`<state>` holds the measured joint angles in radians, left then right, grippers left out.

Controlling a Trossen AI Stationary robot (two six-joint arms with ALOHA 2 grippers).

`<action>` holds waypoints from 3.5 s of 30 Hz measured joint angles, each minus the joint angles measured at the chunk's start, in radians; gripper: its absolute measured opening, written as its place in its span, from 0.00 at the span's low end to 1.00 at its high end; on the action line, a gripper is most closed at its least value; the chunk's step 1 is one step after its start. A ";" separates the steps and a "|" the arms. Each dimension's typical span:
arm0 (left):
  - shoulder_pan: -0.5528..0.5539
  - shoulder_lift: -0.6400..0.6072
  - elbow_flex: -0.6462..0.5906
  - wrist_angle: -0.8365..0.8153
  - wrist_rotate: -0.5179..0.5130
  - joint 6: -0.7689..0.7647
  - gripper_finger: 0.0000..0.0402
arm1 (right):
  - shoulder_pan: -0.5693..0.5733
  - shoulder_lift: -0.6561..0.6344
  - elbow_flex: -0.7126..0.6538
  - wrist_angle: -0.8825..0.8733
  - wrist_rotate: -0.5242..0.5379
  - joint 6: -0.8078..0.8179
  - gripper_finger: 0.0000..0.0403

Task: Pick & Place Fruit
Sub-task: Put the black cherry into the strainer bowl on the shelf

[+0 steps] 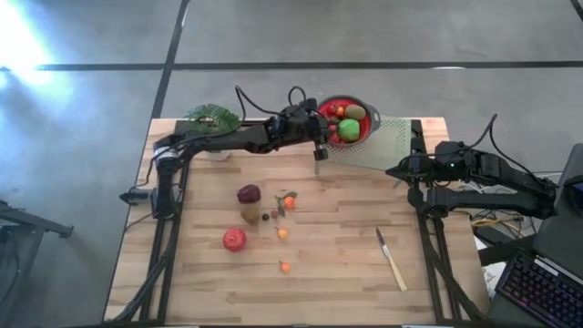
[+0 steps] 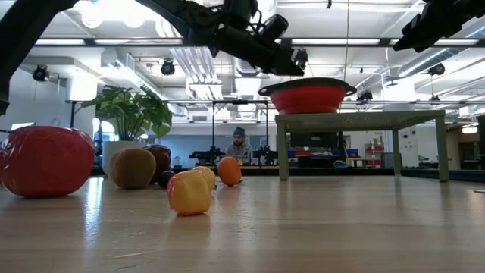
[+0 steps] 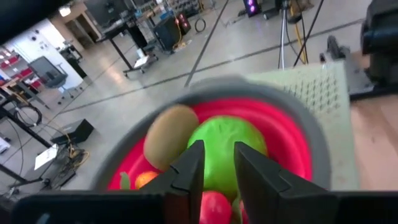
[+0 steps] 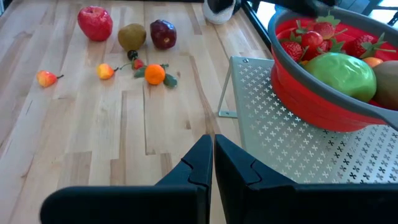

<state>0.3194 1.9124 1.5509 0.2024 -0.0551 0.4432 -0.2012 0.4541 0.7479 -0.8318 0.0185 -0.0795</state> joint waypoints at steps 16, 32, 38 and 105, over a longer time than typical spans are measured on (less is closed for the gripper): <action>-0.080 -0.154 0.000 -0.353 0.001 -0.006 0.23 | 0.000 0.000 0.000 0.000 0.000 0.000 0.03; -0.167 -0.249 0.000 -0.875 0.003 -0.120 0.23 | 0.000 0.000 0.000 0.000 0.000 0.000 0.03; -0.209 -0.248 0.000 -1.081 0.008 -0.197 0.23 | 0.000 0.000 0.000 0.000 0.000 0.000 0.03; -0.304 -0.245 -0.511 -0.814 0.228 -0.557 0.21 | 0.000 0.000 0.000 0.000 0.000 0.000 0.03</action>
<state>0.0158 1.6672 1.0403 -0.6113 0.1730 -0.1135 -0.2012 0.4541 0.7479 -0.8318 0.0185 -0.0795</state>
